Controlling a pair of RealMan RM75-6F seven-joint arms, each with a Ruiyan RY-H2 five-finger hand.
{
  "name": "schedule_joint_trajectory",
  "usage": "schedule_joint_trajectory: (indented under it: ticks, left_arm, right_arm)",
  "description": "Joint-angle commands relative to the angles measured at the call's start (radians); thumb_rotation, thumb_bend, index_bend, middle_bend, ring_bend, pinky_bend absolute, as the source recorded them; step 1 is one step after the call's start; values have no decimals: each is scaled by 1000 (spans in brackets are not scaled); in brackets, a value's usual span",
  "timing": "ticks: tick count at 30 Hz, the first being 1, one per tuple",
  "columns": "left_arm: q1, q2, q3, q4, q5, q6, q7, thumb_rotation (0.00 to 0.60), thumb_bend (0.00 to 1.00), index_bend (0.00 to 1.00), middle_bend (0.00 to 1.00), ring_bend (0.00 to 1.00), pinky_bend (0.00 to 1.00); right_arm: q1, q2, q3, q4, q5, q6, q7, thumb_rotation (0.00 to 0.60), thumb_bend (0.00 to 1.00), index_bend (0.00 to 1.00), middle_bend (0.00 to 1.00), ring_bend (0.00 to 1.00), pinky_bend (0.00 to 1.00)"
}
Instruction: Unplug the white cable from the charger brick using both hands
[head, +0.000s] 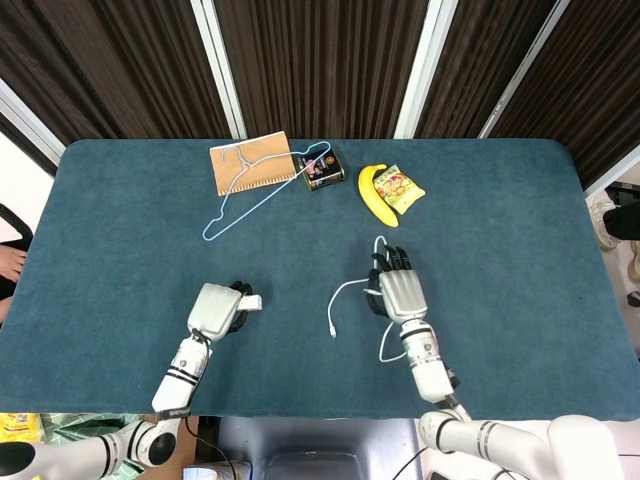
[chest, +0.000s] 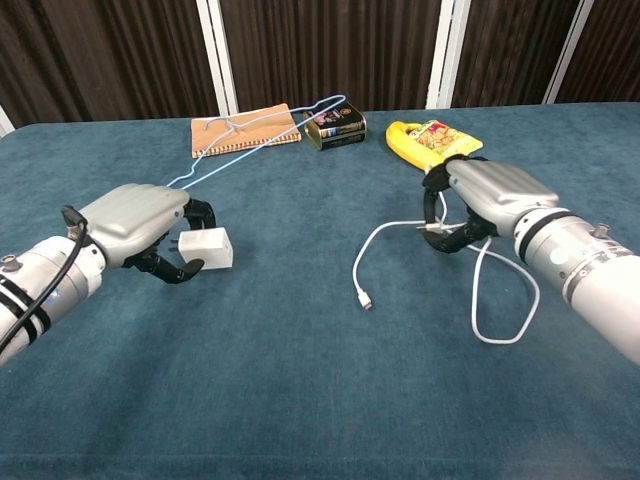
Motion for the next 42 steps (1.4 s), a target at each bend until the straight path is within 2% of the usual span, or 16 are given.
schedule_joint_trajectory:
  ticks: [1, 3, 5, 8, 10, 14, 18, 23, 26, 28, 31, 33, 36, 39, 42]
  left_arm:
    - [-9, -8, 3, 31, -1, -20, -18, 600, 555, 580, 570, 824, 974]
    - [-11, 1, 6, 29, -8, -38, -21, 600, 533, 530, 506, 719, 846]
    - [-13, 8, 7, 25, -5, -42, -20, 600, 510, 472, 428, 576, 670]
    - [-12, 22, 9, 7, -4, -41, -14, 600, 479, 377, 358, 413, 521]
    - [-13, 36, 9, -17, -17, -52, -5, 600, 463, 328, 330, 351, 476]
    - [-9, 68, 8, -76, -24, -47, 8, 600, 454, 252, 258, 250, 386]
    - [6, 128, 11, -179, 0, -15, -2, 600, 447, 198, 191, 176, 327]
    - [42, 237, 33, -332, 64, 48, -16, 600, 456, 174, 180, 161, 294]
    - [87, 333, 65, -429, 129, 110, -59, 600, 453, 151, 159, 135, 253]
    - [129, 418, 105, -491, 184, 150, -112, 600, 446, 117, 123, 90, 195]
    - [201, 545, 187, -523, 285, 217, -232, 600, 437, 70, 78, 23, 111]
    - [258, 605, 239, -495, 336, 276, -313, 600, 444, 39, 48, 5, 86]
    - [338, 636, 276, -412, 370, 374, -434, 600, 459, 2, 3, 0, 52]
    - [395, 627, 292, -292, 382, 435, -563, 600, 462, 0, 0, 0, 23]
    - [430, 611, 288, -192, 370, 463, -671, 600, 460, 0, 0, 0, 5]
  right_arm:
    - [10, -14, -4, 65, 5, -37, 51, 600, 657, 672, 284, 48, 0]
    - [11, -12, -7, 72, 0, -45, 67, 600, 658, 565, 264, 47, 0]
    - [11, -5, -10, 67, -7, -43, 77, 600, 657, 461, 234, 39, 0]
    - [8, 17, -14, 37, -11, -43, 74, 600, 655, 275, 173, 8, 0]
    - [4, 42, -17, -2, -9, -45, 58, 600, 650, 174, 134, 0, 0]
    - [-13, 108, -32, -104, -25, -26, 34, 600, 625, 97, 91, 0, 0]
    - [-52, 213, -59, -249, -76, 31, 31, 600, 564, 12, 40, 0, 0]
    - [-117, 378, -113, -439, -138, 97, 14, 600, 470, 0, 1, 0, 0]
    - [-181, 517, -170, -570, -175, 144, 2, 600, 411, 0, 0, 0, 0]
    - [-240, 617, -224, -647, -208, 192, -6, 600, 390, 0, 0, 0, 0]
    - [-340, 711, -306, -664, -298, 310, -1, 600, 367, 0, 0, 0, 0]
    - [-409, 744, -354, -636, -345, 387, 21, 600, 344, 0, 0, 0, 0]
    - [-499, 751, -389, -576, -369, 485, 87, 600, 303, 0, 0, 0, 0]
    - [-557, 718, -386, -504, -369, 549, 128, 600, 286, 0, 0, 0, 0]
    - [-572, 721, -388, -490, -405, 569, 130, 600, 244, 0, 0, 0, 0]
